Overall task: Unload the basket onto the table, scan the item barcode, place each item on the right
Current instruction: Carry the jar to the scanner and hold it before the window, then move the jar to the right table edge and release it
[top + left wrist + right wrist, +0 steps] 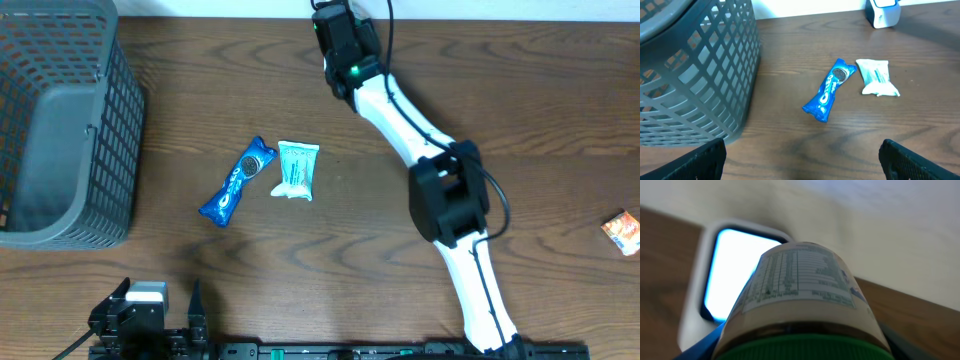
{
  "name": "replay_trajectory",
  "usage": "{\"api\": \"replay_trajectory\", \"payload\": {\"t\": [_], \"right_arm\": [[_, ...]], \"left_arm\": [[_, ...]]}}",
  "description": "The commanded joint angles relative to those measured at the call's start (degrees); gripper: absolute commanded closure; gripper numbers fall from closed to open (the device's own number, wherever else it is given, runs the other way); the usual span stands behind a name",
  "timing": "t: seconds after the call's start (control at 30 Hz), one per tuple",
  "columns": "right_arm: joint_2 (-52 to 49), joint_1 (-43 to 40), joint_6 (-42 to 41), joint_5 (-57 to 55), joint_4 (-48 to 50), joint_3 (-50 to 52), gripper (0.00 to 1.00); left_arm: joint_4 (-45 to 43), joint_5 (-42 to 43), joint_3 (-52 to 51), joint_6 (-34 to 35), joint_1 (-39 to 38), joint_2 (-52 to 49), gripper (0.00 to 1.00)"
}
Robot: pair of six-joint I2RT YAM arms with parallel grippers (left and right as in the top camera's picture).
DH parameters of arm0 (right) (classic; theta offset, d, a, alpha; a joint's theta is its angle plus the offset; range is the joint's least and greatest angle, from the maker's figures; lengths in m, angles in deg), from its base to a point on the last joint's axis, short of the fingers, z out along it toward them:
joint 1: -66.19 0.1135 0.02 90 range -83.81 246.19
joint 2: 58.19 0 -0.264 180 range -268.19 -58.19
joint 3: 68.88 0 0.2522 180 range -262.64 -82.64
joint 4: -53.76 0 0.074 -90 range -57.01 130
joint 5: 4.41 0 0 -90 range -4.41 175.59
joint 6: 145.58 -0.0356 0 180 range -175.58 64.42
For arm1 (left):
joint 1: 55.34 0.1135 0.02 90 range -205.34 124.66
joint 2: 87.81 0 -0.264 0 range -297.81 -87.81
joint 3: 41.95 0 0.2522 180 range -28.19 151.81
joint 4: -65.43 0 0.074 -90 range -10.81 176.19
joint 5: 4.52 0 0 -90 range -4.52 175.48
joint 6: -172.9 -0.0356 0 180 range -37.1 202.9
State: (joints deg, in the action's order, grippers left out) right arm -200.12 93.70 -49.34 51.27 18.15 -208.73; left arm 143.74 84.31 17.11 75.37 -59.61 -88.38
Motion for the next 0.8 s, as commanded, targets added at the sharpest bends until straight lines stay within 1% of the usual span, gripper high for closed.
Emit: {"api": "replay_trajectory", "payload": {"t": [0.0, 0.1, 0.13, 0.17, 0.23, 0.33, 0.4, 0.5, 0.67, 0.77], "right_arm": [[10.7, -2.8, -3.5, -13.0, -7.4, -1.0, 0.73], [14.7, -6.3, -9.1, -15.1, -19.0, -1.0, 0.72], [15.7, -7.7, -11.6, -14.8, -22.5, -1.0, 0.71], [16.9, -9.7, -15.7, -14.2, -27.2, -1.0, 0.71], [18.2, -14.1, -23.5, -10.8, -35.0, -1.0, 0.70], [18.5, -22.2, -29.4, -0.6, -43.1, -1.0, 0.70], [17.7, -27.0, -31.6, 5.4, -45.2, -0.9, 0.71], [15.7, -33.9, -31.7, 13.2, -45.7, -0.7, 0.71], [12.0, -42.5, -35.2, 18.6, -47.0, -0.7, 0.69], [9.6, -46.5, -35.4, 21.7, -47.4, -0.7, 0.68]], "left_arm": [[0.1, 0.7, 0.0, -0.5, 0.2, 0.4, 0.02], [0.1, 0.7, 0.0, -0.5, 0.2, 0.4, 0.02], [0.1, 0.7, 0.0, -0.5, 0.2, 0.4, 0.02], [0.1, 0.7, 0.0, -0.5, 0.2, 0.4, 0.02], [0.1, 0.7, 0.0, -0.5, 0.2, 0.4, 0.02], [0.1, 0.7, 0.0, -0.5, 0.2, 0.4, 0.02], [0.1, 0.7, 0.0, -0.5, 0.2, 0.4, 0.02], [0.1, 0.7, 0.0, -0.5, 0.2, 0.4, 0.02], [0.1, 0.7, 0.0, -0.5, 0.2, 0.4, 0.02], [0.1, 0.7, 0.0, -0.5, 0.2, 0.4, 0.02]]}}
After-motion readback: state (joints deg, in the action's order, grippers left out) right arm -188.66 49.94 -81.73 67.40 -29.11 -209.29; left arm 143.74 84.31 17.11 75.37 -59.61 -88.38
